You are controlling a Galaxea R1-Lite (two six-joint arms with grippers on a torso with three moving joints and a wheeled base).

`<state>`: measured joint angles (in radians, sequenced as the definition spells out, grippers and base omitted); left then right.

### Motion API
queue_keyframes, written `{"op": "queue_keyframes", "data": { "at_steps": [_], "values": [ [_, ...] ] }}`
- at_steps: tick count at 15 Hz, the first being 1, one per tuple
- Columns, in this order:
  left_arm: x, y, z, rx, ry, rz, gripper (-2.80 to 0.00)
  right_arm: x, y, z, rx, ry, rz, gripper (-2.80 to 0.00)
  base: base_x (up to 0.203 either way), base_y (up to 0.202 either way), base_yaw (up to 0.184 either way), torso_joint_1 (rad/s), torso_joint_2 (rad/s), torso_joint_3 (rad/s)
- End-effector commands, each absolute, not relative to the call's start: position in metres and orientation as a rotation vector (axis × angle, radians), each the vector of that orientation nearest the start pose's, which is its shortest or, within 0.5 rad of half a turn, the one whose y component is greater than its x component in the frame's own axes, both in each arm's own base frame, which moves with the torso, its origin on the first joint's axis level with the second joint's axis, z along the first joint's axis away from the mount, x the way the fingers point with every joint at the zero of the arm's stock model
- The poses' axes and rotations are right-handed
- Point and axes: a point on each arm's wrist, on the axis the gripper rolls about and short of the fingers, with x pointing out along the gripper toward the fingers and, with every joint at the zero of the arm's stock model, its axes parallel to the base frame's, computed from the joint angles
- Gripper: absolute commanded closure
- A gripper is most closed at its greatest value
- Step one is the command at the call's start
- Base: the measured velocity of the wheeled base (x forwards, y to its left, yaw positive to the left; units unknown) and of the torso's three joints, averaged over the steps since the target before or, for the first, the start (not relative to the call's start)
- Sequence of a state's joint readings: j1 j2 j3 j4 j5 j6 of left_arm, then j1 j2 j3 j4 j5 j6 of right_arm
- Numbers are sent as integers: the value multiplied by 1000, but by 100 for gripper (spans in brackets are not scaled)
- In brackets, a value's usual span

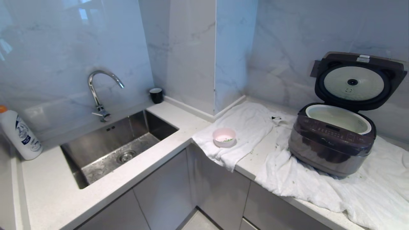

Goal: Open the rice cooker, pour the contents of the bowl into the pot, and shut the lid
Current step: Pick up the bowl on the table

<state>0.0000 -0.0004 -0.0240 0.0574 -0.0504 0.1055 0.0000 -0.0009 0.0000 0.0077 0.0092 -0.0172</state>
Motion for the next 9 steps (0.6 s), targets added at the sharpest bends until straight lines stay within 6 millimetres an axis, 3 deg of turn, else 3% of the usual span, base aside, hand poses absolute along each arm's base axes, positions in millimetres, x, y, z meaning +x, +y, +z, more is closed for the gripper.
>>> {"op": "queue_keyframes", "data": {
  "at_steps": [1, 6, 9],
  "values": [
    [-25, -1, 76, 106, 34, -53, 0, -23, 0, 75, -15, 9, 8, 0, 0, 0, 0, 0, 0, 0],
    [-25, -1, 76, 106, 34, -53, 0, -23, 0, 75, -11, 8, 6, 0, 0, -4, 9, 0, 1, 0],
    [-25, -1, 76, 106, 34, -53, 0, -23, 0, 75, -9, 9, 8, 0, 2, -6, 123, 5, 3, 4]
  ]
}}
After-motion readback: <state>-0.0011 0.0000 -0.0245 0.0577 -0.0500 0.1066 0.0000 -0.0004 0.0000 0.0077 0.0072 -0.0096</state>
